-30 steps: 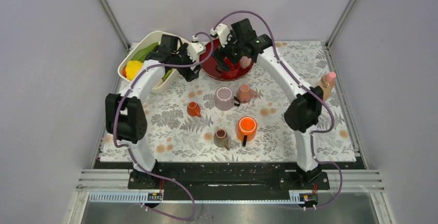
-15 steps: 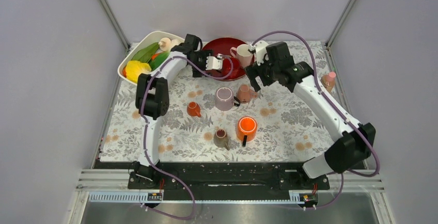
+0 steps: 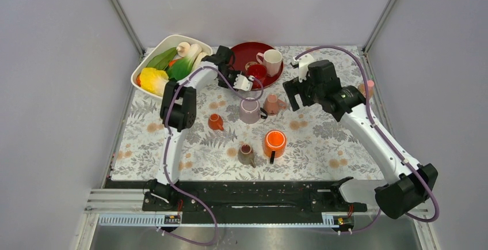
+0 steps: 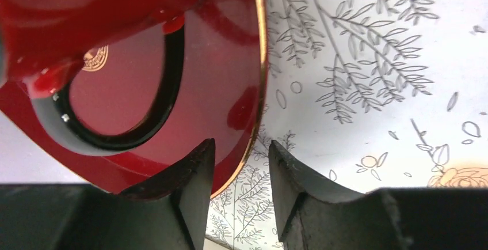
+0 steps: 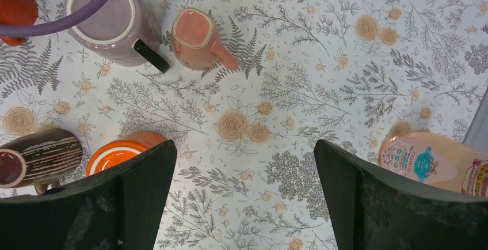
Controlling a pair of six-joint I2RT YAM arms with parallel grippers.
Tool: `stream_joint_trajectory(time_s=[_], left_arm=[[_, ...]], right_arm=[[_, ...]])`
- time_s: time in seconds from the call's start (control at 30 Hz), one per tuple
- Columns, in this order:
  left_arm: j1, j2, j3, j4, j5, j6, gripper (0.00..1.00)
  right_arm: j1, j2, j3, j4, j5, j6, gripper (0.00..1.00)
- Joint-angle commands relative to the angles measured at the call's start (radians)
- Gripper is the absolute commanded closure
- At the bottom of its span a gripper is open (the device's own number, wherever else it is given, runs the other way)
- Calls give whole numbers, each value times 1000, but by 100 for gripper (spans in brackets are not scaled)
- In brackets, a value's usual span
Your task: Turn the mug right side up
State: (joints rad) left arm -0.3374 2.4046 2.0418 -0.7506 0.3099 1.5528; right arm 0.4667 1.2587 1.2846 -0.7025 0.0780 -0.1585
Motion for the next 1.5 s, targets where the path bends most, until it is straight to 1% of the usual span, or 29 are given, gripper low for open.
stream_joint_trajectory(time_s=[0.0,0.07,0.23,0.3,0.53,0.67,0.83,0.97,1.07,1.23,1.3,1.4,1.47], left_arm=[[-10,-63,-72,-110,-7,118,60],[-16,-93,-114,-129,-6,127,67],[-23,-153,-209,-130,34,82,70],[-23,-183,-260,-131,53,66,73],[-27,-301,-430,-89,97,-62,74],[-31,-364,-529,-44,90,-114,74],[-33,-418,-579,-43,91,-166,73],[-33,-462,-608,-50,141,-195,73],[-34,-494,-633,-63,167,-192,68],[-29,-556,-571,-41,170,-302,44],[-30,-596,-549,-42,176,-333,38],[-32,-679,-544,-71,201,-332,32],[-45,-719,-547,-163,218,-266,31]], right_arm=[[6,-36,-17,24,51,21,1],[6,-43,-16,23,37,25,1],[6,-67,-27,29,11,31,1],[6,-79,-36,31,5,34,1],[6,-104,-49,28,-20,48,1],[6,-115,-54,27,-39,52,1],[6,-128,-58,28,-73,62,1],[6,-142,-61,26,-76,70,1],[6,-148,-63,20,-100,72,1],[6,-154,-64,19,-125,71,1],[6,-157,-64,14,-139,71,1],[5,-165,-70,9,-152,70,1],[6,-175,-76,11,-160,71,1]])
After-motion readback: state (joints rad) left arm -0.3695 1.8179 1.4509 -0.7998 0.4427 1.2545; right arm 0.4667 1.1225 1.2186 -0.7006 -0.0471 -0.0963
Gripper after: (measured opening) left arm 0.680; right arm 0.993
